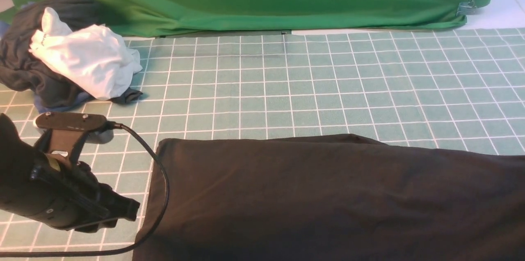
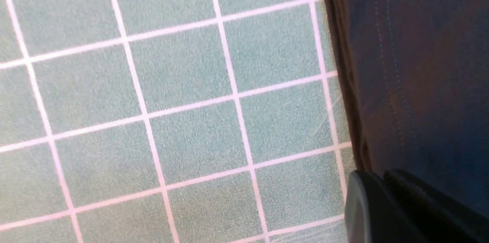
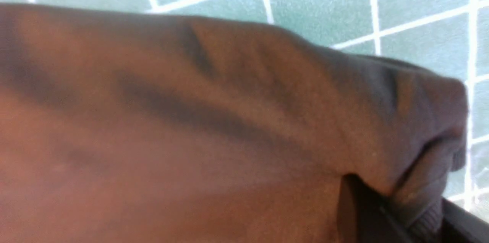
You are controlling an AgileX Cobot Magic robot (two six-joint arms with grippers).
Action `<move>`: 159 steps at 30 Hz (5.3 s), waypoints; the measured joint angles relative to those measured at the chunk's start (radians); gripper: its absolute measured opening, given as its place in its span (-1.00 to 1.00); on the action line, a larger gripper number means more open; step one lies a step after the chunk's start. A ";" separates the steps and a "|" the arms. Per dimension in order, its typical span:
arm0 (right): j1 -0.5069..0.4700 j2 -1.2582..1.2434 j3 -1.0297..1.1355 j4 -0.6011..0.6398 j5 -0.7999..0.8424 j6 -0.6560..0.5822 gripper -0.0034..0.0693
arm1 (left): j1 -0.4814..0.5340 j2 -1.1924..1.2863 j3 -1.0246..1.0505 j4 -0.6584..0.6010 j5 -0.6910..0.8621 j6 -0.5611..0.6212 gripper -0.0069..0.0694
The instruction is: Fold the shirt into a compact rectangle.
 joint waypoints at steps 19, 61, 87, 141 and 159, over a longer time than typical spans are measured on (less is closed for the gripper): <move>0.696 -0.077 -0.153 0.273 -0.032 0.200 -0.71 | 0.000 -0.003 0.000 -0.064 -0.036 0.002 -0.80; 1.225 0.485 -0.557 0.658 -0.361 0.166 0.34 | 0.000 -0.137 -0.056 0.141 0.027 -0.175 -0.80; 1.023 0.135 -0.376 0.066 0.073 0.105 -0.84 | -0.178 0.148 -0.056 -0.365 -0.029 0.110 -0.80; 0.707 0.461 -0.342 0.398 -0.288 -0.041 0.12 | -0.210 -0.500 -0.008 -0.102 0.201 -0.294 -0.80; 0.545 0.463 -0.468 0.412 -0.372 -0.022 -0.66 | -0.210 -0.501 -0.006 -0.056 0.215 -0.333 -0.80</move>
